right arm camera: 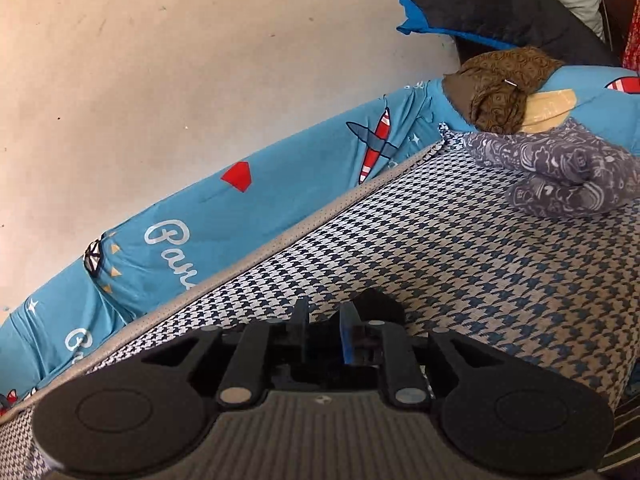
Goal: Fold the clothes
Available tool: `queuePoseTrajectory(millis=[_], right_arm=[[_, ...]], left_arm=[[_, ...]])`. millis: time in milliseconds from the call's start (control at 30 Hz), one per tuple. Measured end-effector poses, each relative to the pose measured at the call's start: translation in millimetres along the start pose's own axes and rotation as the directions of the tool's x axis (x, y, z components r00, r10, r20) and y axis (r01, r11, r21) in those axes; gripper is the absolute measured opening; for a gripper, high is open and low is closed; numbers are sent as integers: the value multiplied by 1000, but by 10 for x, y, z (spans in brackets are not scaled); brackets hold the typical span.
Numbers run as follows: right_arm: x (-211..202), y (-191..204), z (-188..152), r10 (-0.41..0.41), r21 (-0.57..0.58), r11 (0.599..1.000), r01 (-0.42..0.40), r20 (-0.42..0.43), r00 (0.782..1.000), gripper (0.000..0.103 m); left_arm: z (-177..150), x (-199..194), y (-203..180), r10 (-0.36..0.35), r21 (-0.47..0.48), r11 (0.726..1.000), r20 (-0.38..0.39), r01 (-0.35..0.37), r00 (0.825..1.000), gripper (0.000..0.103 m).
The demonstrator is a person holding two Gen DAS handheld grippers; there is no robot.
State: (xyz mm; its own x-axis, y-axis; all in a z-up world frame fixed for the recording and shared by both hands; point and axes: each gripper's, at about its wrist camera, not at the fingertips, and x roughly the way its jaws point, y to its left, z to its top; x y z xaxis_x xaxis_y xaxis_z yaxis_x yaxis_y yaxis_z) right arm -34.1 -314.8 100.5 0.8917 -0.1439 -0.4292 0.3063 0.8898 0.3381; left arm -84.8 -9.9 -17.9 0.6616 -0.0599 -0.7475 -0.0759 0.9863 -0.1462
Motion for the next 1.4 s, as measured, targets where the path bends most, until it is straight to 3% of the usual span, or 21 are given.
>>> queuePoseTrajectory(millis=[133, 267, 400, 600, 633, 700, 867, 1100, 1167, 1233, 1300, 1400], right_arm=[[-69, 21, -77, 63, -13, 998, -64, -42, 997, 17], [-179, 148, -196, 100, -97, 990, -105, -50, 994, 18], [-270, 297, -322, 162, -176, 968, -176, -91, 983, 31], [-259, 462, -496, 206, -236, 938, -253, -204, 957, 36], [-245, 476, -521, 208, -236, 936, -259, -220, 953, 38], [-216, 503, -571, 212, -236, 933, -273, -252, 944, 54], [-137, 563, -657, 217, -220, 930, -293, -314, 924, 75], [93, 590, -751, 203, -136, 952, -274, -390, 898, 75], [146, 587, -775, 206, -106, 957, -270, -403, 892, 70], [184, 585, -787, 216, -81, 959, -273, -418, 883, 50], [218, 586, -796, 225, -69, 957, -281, -432, 874, 16], [171, 576, -747, 256, -53, 952, -300, -398, 881, 13]], left_arm=[[-19, -9, -3, 10, 12, 1000, -4, -10, 1000, 103], [-38, -16, -15, 16, 28, 999, -3, -16, 1000, 103], [-45, -17, -14, 16, 33, 999, -3, -16, 1000, 103], [-59, 0, -44, 29, 64, 998, -4, -28, 1000, 103], [-60, 2, -45, 29, 65, 997, -4, -29, 1000, 103], [-63, 1, -42, 29, 66, 997, -3, -28, 1000, 103], [-68, -1, -35, 27, 66, 997, -1, -27, 1000, 103], [-64, -5, -35, 25, 67, 997, 0, -25, 1000, 103], [-63, -9, -33, 23, 67, 998, 0, -23, 1000, 103], [-63, -21, -33, 17, 64, 998, 0, -17, 1000, 103], [-61, -43, -37, 8, 62, 998, 3, -9, 1000, 103], [-51, -109, -60, -10, 63, 998, 19, 9, 1000, 103]])
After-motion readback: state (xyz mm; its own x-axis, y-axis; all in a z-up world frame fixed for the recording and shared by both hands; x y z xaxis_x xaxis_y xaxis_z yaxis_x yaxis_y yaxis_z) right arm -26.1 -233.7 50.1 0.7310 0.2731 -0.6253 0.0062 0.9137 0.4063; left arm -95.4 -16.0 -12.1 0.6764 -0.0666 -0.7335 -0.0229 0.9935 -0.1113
